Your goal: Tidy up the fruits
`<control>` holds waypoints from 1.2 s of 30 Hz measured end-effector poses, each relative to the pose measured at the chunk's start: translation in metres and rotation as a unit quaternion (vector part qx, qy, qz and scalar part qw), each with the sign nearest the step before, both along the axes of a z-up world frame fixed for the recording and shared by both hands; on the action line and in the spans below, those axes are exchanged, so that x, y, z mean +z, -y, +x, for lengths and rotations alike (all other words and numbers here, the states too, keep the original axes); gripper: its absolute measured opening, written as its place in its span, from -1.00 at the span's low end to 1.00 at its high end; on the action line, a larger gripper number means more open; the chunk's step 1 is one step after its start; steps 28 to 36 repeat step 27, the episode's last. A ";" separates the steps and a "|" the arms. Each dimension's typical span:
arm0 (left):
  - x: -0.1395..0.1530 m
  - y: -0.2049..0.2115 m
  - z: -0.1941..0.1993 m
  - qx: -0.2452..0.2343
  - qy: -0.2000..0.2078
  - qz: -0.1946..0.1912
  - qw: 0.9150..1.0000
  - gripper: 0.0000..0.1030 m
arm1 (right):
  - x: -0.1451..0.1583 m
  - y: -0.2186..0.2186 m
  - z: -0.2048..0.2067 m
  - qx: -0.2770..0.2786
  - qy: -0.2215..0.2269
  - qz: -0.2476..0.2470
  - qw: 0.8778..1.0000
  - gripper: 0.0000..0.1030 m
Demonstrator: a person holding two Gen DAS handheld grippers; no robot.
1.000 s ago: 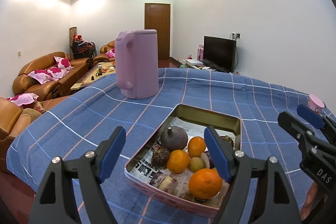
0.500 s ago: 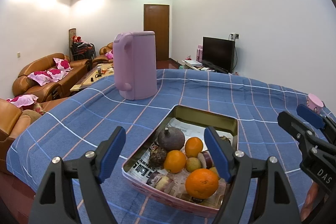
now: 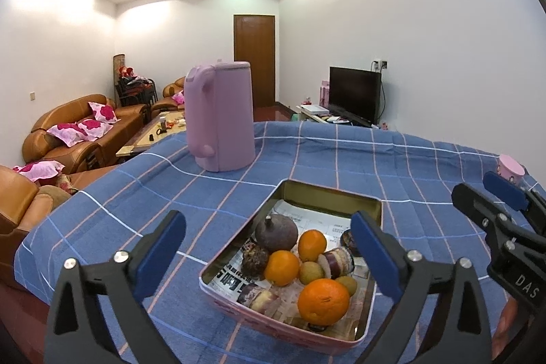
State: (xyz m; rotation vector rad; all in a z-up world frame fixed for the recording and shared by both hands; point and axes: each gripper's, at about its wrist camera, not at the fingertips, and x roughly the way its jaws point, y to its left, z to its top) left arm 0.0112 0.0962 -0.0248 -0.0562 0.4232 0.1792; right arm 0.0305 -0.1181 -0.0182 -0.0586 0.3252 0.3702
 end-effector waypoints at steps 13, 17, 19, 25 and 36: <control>0.016 0.007 -0.012 -0.010 0.023 0.000 1.000 1.00 | 0.012 0.007 -0.009 -0.008 0.023 0.004 1.000 0.34; 0.013 0.007 -0.009 -0.006 0.015 0.001 1.000 1.00 | 0.010 0.007 -0.010 -0.006 0.023 0.002 1.000 0.34; 0.012 0.007 -0.007 -0.006 0.012 0.004 1.000 1.00 | 0.008 0.007 -0.009 -0.005 0.022 0.001 1.000 0.34; 0.007 0.010 -0.005 -0.006 0.008 0.014 1.000 1.00 | 0.006 0.006 -0.009 -0.005 0.019 -0.001 1.000 0.34; 0.008 0.010 -0.005 -0.010 0.008 0.011 1.000 1.00 | 0.006 0.007 -0.009 -0.005 0.019 0.000 1.000 0.34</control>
